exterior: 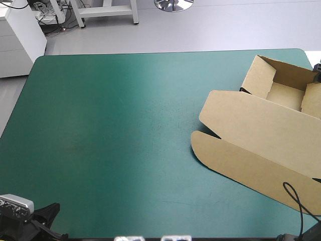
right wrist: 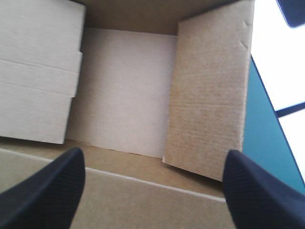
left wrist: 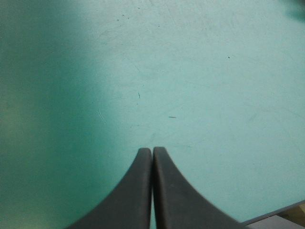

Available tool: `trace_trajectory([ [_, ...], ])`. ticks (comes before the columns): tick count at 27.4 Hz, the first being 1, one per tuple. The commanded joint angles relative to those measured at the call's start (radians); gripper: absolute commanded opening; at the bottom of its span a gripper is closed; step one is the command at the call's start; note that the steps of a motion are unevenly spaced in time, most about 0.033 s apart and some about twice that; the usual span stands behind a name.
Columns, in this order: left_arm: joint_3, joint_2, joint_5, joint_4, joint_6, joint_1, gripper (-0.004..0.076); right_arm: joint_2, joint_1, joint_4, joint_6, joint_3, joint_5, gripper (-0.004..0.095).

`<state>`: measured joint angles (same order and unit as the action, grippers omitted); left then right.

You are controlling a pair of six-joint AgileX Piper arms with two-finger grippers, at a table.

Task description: Fold the box

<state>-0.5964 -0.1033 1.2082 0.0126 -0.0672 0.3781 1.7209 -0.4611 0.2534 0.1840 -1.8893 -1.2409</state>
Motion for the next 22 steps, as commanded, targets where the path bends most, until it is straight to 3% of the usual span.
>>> trace_trajectory([
  [1, -0.022, -0.016, -0.067, -0.013, -0.003, 0.002, -0.0010, -0.137, 0.026, 0.045, 0.036, -0.003, -0.015, 0.0429],
  [4, -0.022, -0.016, -0.067, -0.022, -0.003, 0.002, -0.0010, -0.216, 0.072, 0.056, 0.075, 0.050, -0.015, 0.0029],
  [5, -0.022, -0.016, -0.069, -0.026, -0.003, 0.002, -0.0010, -0.247, 0.091, 0.073, 0.081, 0.076, -0.013, -0.0010],
  [10, -0.022, -0.016, -0.071, -0.026, -0.003, 0.002, -0.0010, -0.410, 0.194, 0.118, 0.166, 0.246, -0.013, -0.0019],
  [14, -0.022, -0.016, -0.071, -0.031, 0.013, 0.002, -0.0010, -0.559, 0.214, 0.126, 0.182, 0.431, 0.004, -0.0019],
  [22, -0.022, -0.016, -0.122, -0.049, 0.013, 0.002, -0.0010, -1.011, 0.214, 0.277, 0.346, 0.930, 0.250, -0.0019],
])
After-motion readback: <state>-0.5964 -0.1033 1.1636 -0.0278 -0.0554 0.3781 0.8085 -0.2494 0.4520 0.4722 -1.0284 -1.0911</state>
